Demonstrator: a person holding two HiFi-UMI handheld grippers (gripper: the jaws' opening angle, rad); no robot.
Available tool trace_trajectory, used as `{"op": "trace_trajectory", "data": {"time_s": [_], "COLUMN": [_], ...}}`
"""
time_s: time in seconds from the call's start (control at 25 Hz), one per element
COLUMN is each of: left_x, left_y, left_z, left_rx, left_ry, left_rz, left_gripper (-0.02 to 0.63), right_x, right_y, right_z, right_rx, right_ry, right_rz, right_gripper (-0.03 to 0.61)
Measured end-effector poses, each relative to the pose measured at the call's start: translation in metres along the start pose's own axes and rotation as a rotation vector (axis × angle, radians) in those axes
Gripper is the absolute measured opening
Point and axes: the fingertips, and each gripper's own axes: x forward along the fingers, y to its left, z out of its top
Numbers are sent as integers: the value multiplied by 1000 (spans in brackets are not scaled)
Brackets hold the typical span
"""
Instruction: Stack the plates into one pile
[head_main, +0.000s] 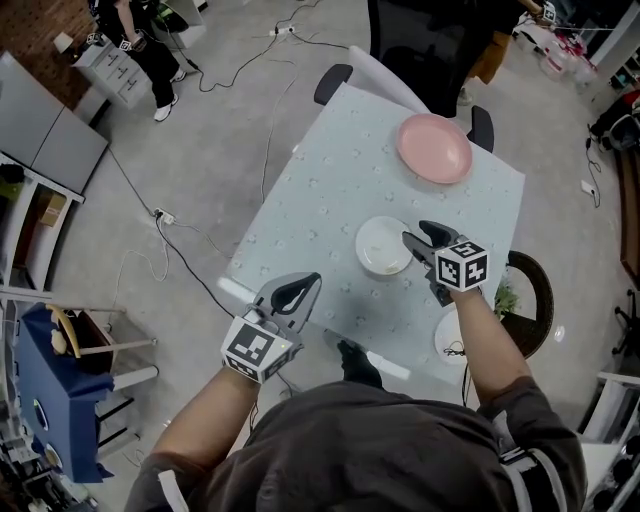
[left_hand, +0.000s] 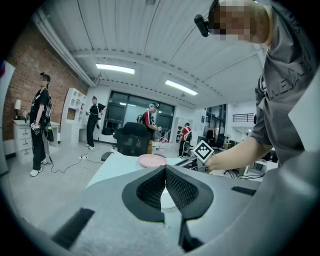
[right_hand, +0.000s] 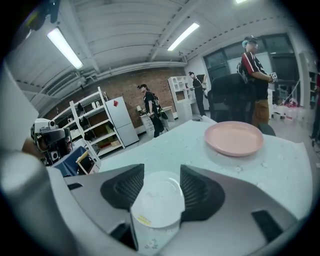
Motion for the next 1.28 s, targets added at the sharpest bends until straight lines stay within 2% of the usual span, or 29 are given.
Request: {"op": "trace_trajectory", "data": {"time_s": [0.16,0.32,0.44,0.56,0.72,0.88,1.08,1.28], "left_x": [0,16,31,51,74,94,111,119], "left_y": [-8,-32,-63,-100,-153,-205,-250,-271], "left_z": [8,18,19,17,13,2,-18,-36], "left_rx": [25,59,83,105,117,128,141,148], "left_ry": [-12,-20,-20,-18,-5,17,55,88], "left_rz": [-32,-101,-163,-248,-372,-480,-580,-629], "left_gripper": [5,5,5,5,5,5,5,5], "right_x": [-30,-82,-130,-181,-249,-294,-305,-288], "right_y": [13,12,6,-9,-25,-38,-48,-50], "right_z": [25,41,36,15,-30,-97,-191,-264], "right_rx": [10,18,34,65,124,212,378,529], "right_ry": [-97,-182,-222,-243,-245,-196,-105,-29], "right_rz": [-5,-39,-82,-159,-273,-359,-399,-392], "right_gripper": [213,212,210,207,202,199,199,199]}}
